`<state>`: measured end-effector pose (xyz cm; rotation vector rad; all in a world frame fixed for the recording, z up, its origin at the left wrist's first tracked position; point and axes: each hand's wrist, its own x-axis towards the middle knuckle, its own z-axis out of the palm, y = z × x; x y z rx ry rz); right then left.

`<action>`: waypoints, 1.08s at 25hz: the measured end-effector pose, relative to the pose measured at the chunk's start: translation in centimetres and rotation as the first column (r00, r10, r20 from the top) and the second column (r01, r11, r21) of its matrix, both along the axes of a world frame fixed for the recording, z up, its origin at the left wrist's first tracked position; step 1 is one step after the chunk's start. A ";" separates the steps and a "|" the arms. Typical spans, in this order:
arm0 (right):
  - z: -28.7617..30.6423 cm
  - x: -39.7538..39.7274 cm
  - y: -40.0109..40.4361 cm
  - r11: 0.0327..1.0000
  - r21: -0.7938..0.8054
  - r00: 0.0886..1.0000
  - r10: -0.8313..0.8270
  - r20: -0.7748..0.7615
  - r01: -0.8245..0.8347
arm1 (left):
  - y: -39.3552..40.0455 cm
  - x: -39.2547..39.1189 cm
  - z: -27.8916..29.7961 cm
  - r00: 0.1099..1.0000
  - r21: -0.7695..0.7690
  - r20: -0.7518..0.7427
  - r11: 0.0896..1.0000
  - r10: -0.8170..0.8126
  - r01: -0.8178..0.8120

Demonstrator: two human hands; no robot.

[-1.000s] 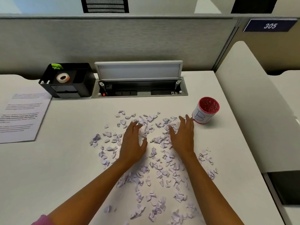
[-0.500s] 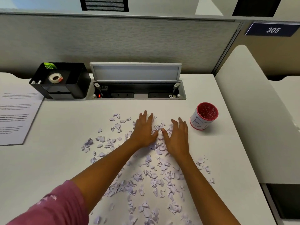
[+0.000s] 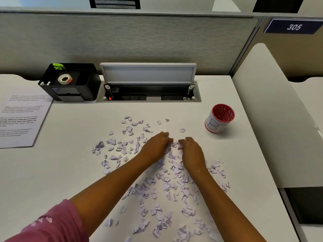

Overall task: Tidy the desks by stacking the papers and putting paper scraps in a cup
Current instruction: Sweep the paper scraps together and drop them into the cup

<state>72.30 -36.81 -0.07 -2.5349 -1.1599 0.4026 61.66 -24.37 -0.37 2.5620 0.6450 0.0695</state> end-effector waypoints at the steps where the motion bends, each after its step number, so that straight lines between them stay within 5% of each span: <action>1: 0.2 -0.1 -0.2 1.000 0.020 1.000 -0.012 0.012 0.012 | -0.4 -0.3 0.0 1.000 0.015 0.002 1.000 -0.001 0.001; 5: 2.0 0.8 -0.8 0.993 0.076 0.993 -0.083 -0.080 0.089 | -1.6 -0.9 0.5 0.998 -0.004 -0.016 0.998 0.065 -0.065; 8: 4.0 2.4 -1.9 0.957 0.219 0.949 -0.120 -0.290 0.188 | -1.9 -0.8 1.4 0.978 -0.092 0.077 0.978 0.196 -0.189; 12: 7.0 5.4 -2.9 0.912 0.262 0.682 -0.025 -0.731 0.314 | -1.7 -0.3 3.9 0.879 -0.394 0.122 0.836 0.460 -0.382; 14: 8.5 7.2 -2.8 0.875 0.287 0.565 0.019 -0.825 0.391 | -1.5 -0.2 4.7 0.854 -0.527 0.094 0.753 0.512 -0.393; 16: 9.8 9.4 -2.6 0.836 0.328 0.575 0.017 -0.818 0.440 | -1.5 -0.2 5.3 0.838 -0.621 0.064 0.679 0.543 -0.392; 21: 11.2 14.6 -1.5 0.805 0.377 0.778 -0.157 -0.609 0.458 | -1.9 1.2 6.7 0.810 -0.831 -0.009 0.447 0.586 -0.332; 24: 11.1 15.6 -0.5 0.886 0.291 0.908 -0.263 -0.325 0.361 | -2.3 3.1 8.1 0.823 -0.871 -0.024 0.392 0.567 -0.295; 27: 10.9 16.2 0.2 0.909 0.231 0.917 -0.276 -0.286 0.346 | -2.5 6.2 9.3 0.840 -0.876 -0.044 0.383 0.541 -0.293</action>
